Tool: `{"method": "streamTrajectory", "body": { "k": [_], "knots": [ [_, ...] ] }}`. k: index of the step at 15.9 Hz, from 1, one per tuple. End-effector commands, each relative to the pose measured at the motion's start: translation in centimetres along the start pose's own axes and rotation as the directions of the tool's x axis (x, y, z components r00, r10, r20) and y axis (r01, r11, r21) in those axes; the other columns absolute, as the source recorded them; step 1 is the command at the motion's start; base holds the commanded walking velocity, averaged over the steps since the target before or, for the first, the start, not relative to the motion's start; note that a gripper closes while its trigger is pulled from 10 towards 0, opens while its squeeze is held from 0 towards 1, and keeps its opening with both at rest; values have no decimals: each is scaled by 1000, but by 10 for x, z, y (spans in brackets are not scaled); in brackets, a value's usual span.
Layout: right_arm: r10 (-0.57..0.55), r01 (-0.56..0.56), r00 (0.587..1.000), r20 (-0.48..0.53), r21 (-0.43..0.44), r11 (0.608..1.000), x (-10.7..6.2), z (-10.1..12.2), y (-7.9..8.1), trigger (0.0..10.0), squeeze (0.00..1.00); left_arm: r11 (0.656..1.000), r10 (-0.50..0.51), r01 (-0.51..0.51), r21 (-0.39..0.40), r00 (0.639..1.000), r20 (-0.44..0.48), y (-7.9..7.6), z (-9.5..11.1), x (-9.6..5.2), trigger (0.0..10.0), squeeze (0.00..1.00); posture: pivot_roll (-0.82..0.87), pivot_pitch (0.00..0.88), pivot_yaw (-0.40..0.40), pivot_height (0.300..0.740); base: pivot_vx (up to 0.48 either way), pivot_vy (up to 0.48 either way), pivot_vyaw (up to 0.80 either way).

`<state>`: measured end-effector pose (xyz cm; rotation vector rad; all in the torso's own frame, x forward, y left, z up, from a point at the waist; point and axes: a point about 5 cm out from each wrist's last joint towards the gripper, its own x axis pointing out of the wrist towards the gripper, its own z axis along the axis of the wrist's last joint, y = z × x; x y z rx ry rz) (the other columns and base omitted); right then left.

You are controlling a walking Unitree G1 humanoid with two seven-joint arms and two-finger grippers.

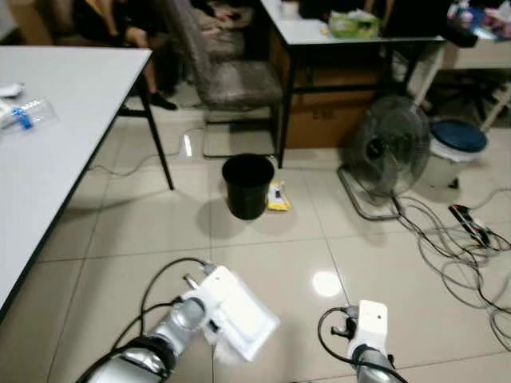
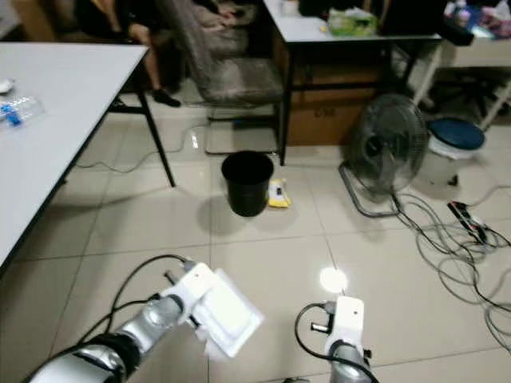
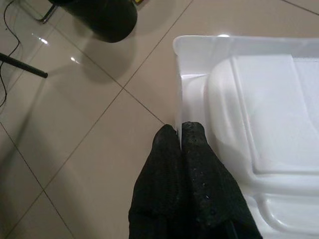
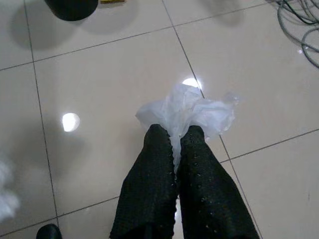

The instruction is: Picking trash to rubbish bin

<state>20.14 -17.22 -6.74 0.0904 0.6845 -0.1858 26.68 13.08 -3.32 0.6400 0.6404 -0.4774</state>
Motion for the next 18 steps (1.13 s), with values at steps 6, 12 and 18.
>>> {"method": "streamTrajectory", "body": {
  "k": [6,12,18],
  "knots": [
    [25,-25,1000,2,-20,1000,0,-1,2,10000,0,1000,23,-23,18,1000,-3,3,1,0,10000,0,62,75,-2,740,0,0,0],
    [26,-26,1000,-13,-25,999,-1,-4,2,10000,0,1000,14,-14,21,1000,-9,2,0,0,10000,0,61,71,-1,740,0,0,0],
    [33,-33,999,-9,-33,999,-2,-5,4,10000,0,1000,-11,11,14,1000,-15,-1,-1,0,10000,0,51,72,0,740,0,0,0]
  ]
}}
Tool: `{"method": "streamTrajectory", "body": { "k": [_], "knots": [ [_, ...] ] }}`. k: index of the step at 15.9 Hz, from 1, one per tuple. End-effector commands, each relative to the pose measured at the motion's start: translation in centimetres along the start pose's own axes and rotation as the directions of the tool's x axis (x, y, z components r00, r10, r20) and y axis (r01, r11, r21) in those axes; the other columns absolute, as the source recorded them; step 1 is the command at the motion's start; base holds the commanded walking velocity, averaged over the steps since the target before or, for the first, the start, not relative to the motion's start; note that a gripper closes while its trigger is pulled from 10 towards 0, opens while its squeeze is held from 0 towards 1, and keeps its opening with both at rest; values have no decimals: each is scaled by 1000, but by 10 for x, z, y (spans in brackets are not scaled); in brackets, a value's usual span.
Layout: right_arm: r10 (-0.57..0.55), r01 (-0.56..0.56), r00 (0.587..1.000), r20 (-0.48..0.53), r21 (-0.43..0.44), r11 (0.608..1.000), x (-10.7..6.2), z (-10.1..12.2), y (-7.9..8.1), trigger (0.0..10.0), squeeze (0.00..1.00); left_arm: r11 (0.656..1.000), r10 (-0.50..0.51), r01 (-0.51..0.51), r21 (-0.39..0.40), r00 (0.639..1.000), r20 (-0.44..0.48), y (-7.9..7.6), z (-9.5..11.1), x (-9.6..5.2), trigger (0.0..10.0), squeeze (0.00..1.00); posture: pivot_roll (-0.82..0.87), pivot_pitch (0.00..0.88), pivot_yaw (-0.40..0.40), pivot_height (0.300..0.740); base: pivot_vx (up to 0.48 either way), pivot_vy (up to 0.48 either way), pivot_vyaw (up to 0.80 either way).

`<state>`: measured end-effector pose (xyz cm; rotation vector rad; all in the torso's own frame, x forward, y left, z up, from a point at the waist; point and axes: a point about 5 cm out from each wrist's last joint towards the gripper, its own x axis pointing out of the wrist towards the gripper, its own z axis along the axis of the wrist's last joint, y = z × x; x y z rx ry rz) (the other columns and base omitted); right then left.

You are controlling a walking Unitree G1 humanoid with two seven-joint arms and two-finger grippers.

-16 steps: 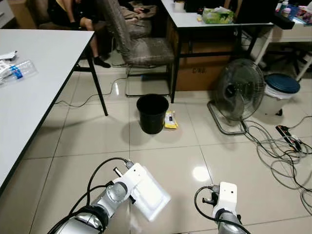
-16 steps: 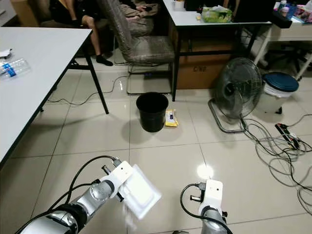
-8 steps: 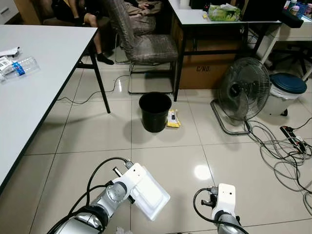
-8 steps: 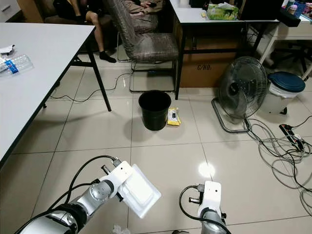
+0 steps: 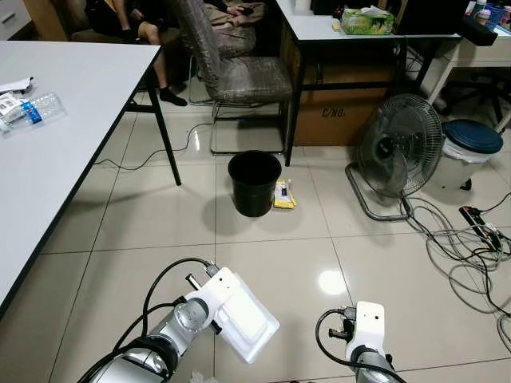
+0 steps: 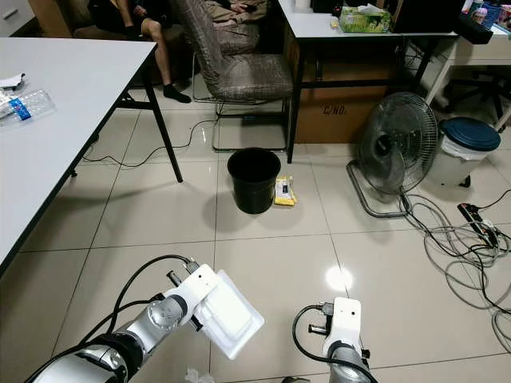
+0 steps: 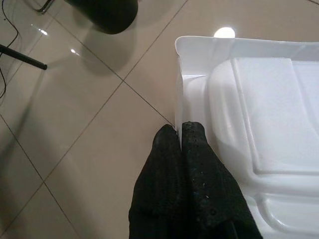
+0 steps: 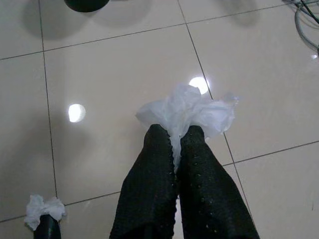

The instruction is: Picking trash to rubbish bin

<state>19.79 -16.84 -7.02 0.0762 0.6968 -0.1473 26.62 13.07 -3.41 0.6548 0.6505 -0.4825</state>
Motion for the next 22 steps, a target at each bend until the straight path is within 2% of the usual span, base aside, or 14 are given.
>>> {"method": "streamTrajectory", "body": {
  "k": [1,22],
  "knots": [
    [2,-2,1000,5,-8,1000,0,0,0,10000,0,1000,-10,10,2,1000,-5,0,0,0,10000,0,51,72,0,740,262,0,0],
    [-7,7,1000,15,-30,1000,-3,-4,-4,10000,0,997,-30,33,67,999,-38,-3,-8,-1,10000,0,31,74,7,740,345,0,0]
  ]
}}
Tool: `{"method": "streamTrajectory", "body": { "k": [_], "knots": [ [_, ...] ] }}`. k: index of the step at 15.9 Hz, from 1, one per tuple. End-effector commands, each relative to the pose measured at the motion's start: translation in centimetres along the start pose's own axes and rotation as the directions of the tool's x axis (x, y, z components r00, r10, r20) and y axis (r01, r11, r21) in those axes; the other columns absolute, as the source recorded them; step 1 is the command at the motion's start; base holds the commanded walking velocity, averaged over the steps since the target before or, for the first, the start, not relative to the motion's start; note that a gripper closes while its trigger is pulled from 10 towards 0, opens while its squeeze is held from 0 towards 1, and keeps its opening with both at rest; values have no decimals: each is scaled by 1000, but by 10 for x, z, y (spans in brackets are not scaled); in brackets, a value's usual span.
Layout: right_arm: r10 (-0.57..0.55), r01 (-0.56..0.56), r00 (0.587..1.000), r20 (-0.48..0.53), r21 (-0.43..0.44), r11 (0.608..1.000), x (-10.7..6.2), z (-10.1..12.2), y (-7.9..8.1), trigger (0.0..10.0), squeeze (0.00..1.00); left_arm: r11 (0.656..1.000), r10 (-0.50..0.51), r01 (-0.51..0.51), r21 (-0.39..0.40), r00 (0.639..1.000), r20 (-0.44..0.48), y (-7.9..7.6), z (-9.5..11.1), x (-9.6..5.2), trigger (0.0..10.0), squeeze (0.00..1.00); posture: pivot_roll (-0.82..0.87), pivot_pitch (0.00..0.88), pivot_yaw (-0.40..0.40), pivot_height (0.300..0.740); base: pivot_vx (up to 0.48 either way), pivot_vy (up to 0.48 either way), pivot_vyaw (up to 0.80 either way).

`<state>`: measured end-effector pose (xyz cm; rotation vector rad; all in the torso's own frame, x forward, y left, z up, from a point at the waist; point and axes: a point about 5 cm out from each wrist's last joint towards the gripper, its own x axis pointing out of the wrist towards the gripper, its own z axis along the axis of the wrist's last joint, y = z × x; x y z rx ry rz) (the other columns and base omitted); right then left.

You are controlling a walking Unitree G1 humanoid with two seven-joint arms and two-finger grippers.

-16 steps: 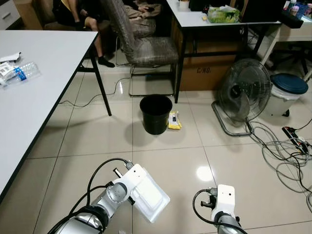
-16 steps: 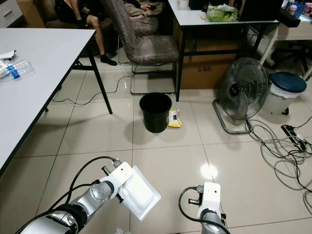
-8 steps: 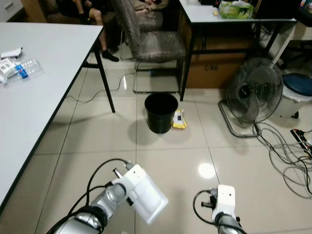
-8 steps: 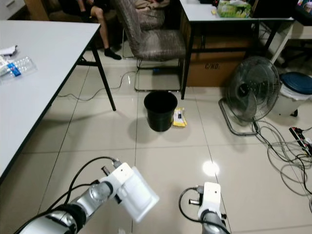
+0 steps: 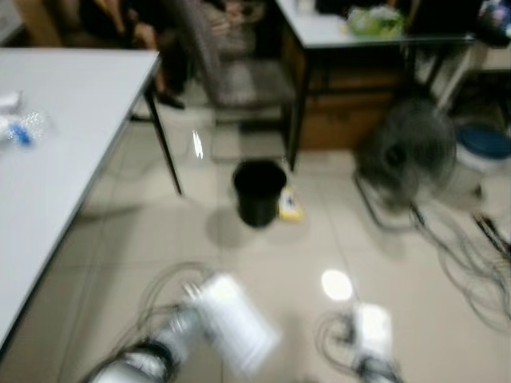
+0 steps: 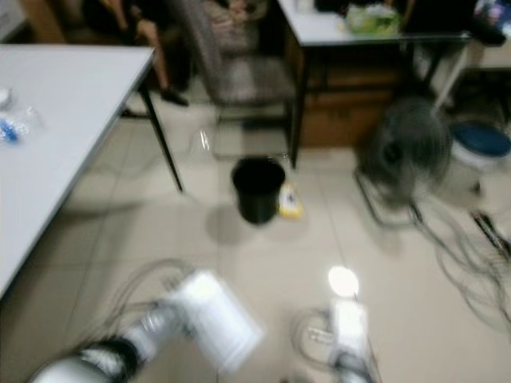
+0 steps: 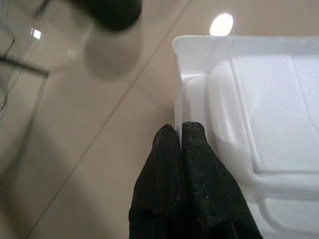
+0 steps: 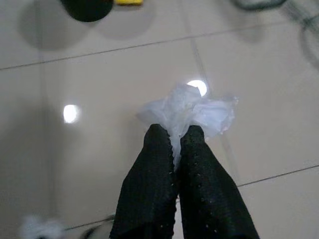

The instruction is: Picking trash to rubbish bin

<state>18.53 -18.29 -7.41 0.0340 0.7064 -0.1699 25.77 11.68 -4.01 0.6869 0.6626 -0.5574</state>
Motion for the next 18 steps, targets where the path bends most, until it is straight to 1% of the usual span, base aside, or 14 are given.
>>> {"method": "streamTrajectory", "body": {
  "k": [1,18],
  "knots": [
    [27,-27,999,19,1,1000,1,5,11,10000,0,1000,28,-27,15,999,-37,13,-11,-3,10000,0,29,75,7,740,375,0,0],
    [6,-7,1000,-9,-14,1000,2,2,4,10000,0,999,14,-13,39,999,-32,11,-9,-3,10000,0,25,70,9,740,373,0,0]
  ]
}}
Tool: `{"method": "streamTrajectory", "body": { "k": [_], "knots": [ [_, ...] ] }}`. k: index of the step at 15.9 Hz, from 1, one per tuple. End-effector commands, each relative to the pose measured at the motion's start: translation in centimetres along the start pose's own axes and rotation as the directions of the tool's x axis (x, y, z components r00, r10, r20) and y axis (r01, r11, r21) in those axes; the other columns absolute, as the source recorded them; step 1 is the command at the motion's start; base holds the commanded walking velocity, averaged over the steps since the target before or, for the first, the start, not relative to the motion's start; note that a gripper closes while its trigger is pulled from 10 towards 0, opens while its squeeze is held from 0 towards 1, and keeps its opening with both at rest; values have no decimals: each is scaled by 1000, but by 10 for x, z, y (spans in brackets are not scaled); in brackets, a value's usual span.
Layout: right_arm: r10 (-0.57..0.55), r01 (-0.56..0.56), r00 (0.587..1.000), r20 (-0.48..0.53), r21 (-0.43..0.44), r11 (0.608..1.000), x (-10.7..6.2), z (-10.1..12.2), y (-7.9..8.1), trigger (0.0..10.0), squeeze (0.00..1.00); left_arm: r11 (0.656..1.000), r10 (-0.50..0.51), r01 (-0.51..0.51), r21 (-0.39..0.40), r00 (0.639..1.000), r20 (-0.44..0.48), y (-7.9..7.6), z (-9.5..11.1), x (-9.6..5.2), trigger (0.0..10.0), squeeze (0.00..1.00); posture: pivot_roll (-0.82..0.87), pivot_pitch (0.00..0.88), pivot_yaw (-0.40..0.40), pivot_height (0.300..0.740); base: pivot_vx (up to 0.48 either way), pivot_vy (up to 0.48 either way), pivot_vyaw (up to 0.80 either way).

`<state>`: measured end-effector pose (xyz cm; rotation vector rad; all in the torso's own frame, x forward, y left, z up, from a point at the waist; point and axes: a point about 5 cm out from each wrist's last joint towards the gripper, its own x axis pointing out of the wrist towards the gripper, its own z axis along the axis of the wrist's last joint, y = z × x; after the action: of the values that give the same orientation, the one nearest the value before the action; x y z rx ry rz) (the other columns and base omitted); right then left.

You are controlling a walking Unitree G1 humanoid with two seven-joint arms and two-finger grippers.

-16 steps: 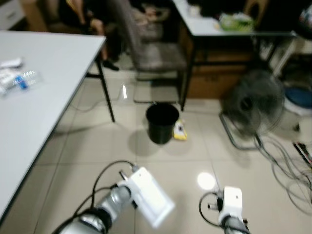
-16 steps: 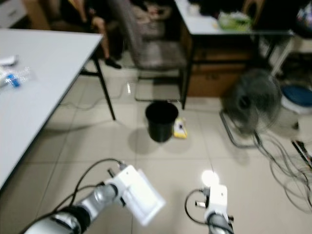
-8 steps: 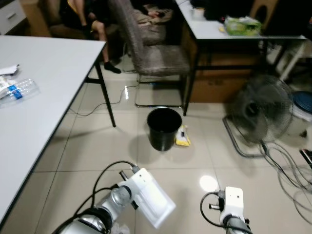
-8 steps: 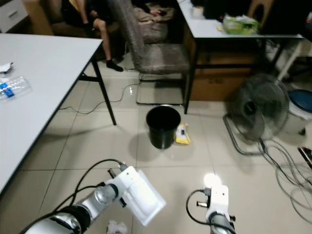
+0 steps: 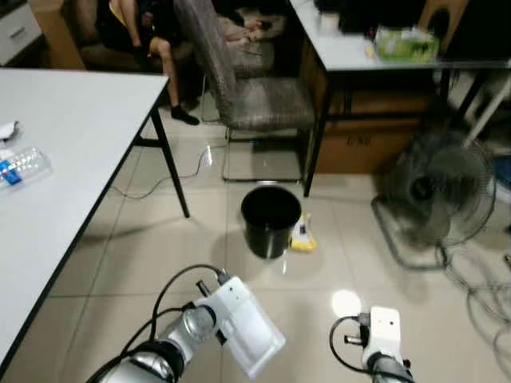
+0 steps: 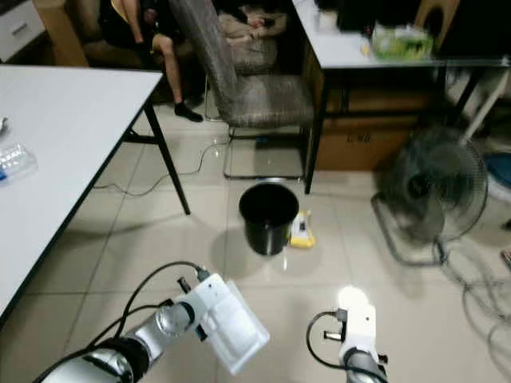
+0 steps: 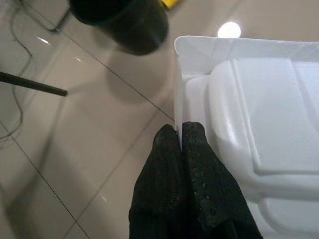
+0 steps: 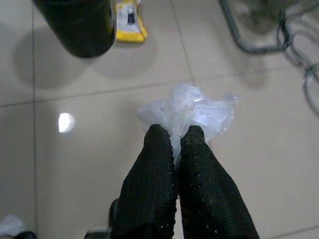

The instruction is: Picking trash to rubbish bin

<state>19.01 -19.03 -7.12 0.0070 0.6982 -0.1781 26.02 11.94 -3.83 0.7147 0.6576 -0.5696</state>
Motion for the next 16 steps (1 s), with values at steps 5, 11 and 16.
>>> {"method": "streamTrajectory", "body": {
  "k": [5,11,16],
  "knots": [
    [21,-21,1000,-22,7,1000,-1,-4,11,10000,0,1000,14,-14,8,999,-31,7,-9,-2,10000,0,23,70,9,740,368,0,-336],
    [20,-20,1000,-16,6,1000,-1,-3,10,10000,0,1000,11,-10,11,999,-33,6,-10,-2,10000,0,21,71,11,740,366,0,0],
    [23,-23,1000,-12,0,1000,-2,-4,11,10000,0,1000,10,-9,14,999,-33,6,-10,-2,10000,0,21,71,11,740,359,0,0]
  ]
}}
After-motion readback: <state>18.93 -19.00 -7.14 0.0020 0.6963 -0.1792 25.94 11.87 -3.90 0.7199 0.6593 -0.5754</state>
